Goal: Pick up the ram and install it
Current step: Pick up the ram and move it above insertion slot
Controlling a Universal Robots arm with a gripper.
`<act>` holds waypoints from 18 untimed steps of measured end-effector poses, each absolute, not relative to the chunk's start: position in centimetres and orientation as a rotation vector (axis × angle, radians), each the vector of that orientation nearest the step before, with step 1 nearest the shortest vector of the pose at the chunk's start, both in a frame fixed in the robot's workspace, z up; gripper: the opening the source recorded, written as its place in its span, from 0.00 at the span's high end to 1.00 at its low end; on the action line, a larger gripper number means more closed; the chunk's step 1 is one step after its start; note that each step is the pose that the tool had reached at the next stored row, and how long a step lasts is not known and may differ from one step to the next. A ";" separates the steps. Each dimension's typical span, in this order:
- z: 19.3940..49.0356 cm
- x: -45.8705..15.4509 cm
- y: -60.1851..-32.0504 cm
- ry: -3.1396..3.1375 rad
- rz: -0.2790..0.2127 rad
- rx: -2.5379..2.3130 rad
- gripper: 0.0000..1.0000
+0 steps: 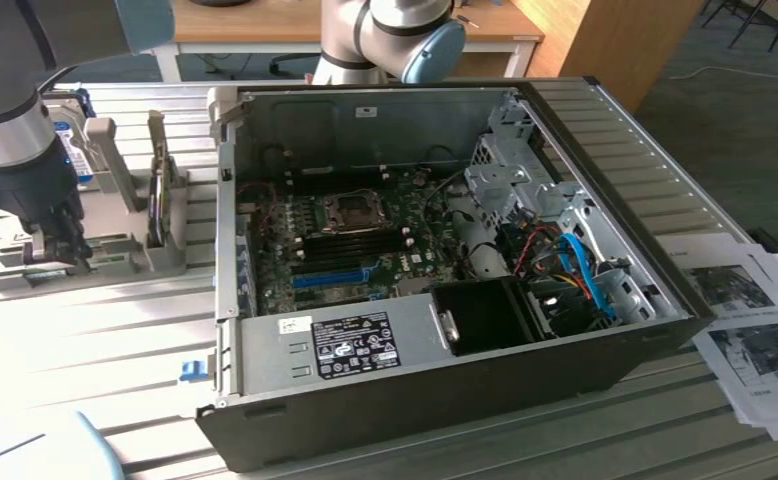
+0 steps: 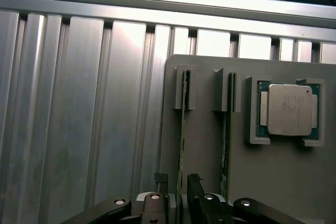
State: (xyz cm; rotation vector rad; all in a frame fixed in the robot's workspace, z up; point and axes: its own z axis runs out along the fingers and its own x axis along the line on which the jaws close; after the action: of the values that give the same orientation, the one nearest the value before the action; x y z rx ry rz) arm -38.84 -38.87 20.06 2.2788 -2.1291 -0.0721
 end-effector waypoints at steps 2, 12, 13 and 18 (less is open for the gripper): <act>20.1 -38.8 -38.9 -2.129 -0.072 2.279 0.72; 20.1 -38.8 -38.9 -2.129 -0.072 2.279 0.89; 20.1 -38.8 -38.9 -2.129 -0.072 2.279 0.89; 20.1 -38.8 -38.9 -2.129 -0.072 2.279 0.89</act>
State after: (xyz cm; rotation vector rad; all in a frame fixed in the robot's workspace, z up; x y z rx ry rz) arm -38.84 -38.87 20.06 2.2788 -2.1291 -0.0721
